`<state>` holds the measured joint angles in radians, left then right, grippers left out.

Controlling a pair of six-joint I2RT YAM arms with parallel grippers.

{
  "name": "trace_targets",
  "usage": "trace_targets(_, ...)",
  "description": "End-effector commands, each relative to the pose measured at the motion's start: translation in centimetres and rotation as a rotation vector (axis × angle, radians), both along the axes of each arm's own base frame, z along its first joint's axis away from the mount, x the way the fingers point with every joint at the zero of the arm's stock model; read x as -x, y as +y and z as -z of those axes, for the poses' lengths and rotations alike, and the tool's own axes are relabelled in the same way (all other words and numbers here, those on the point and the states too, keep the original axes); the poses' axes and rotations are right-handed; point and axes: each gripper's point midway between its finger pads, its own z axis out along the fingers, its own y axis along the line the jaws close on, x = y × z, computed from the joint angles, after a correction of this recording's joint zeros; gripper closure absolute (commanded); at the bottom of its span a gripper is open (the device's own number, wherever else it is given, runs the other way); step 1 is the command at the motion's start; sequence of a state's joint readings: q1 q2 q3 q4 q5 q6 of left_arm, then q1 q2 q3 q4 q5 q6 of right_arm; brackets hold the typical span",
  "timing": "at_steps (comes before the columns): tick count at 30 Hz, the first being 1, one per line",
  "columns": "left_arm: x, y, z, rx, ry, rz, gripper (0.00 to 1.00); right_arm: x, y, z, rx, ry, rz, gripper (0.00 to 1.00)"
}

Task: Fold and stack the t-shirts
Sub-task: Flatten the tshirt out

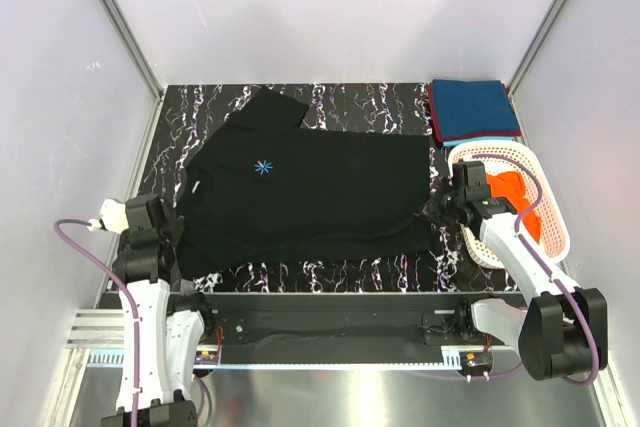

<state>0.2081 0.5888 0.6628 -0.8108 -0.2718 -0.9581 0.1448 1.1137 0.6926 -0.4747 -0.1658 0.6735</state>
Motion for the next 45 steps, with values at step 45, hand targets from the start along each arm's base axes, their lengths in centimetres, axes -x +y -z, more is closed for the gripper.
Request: trace_targets(45,-20.4,-3.0,-0.2,-0.206,0.181,0.581,1.0,-4.2,-3.7,-0.6,0.218,-0.058,0.095,1.0)
